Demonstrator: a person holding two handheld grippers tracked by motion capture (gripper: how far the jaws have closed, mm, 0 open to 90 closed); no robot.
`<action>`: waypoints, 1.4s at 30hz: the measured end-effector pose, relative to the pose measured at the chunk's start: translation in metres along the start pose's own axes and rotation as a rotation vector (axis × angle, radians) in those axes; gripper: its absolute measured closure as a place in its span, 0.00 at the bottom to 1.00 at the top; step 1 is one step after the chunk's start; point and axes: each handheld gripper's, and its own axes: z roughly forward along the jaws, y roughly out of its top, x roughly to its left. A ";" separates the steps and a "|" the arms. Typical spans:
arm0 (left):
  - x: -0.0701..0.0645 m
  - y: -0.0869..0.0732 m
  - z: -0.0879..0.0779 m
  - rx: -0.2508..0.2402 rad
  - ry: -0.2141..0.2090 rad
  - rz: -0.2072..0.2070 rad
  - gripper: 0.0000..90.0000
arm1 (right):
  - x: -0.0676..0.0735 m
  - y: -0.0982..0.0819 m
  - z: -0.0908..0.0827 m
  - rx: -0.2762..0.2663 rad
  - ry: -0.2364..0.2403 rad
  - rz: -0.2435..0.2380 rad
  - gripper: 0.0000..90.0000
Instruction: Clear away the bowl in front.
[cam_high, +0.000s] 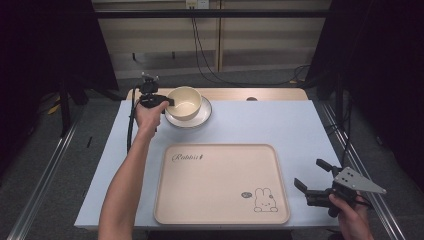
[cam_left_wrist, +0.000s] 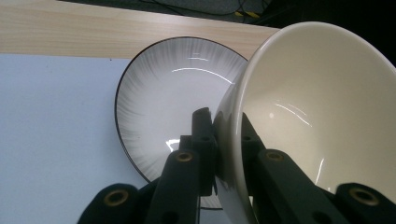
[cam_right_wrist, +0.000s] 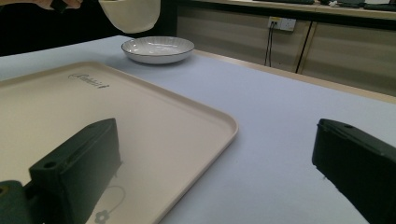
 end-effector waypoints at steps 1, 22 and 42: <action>-0.002 0.000 -0.001 -0.002 0.006 0.003 0.93 | 0.000 0.000 0.000 -0.001 0.002 0.002 0.01; -0.029 -0.011 -0.015 0.003 -0.062 0.074 0.93 | 0.000 0.000 0.000 -0.005 0.003 -0.005 0.01; -0.058 -0.026 -0.011 0.052 -0.139 0.130 0.93 | 0.000 0.000 0.000 -0.012 0.007 -0.007 0.01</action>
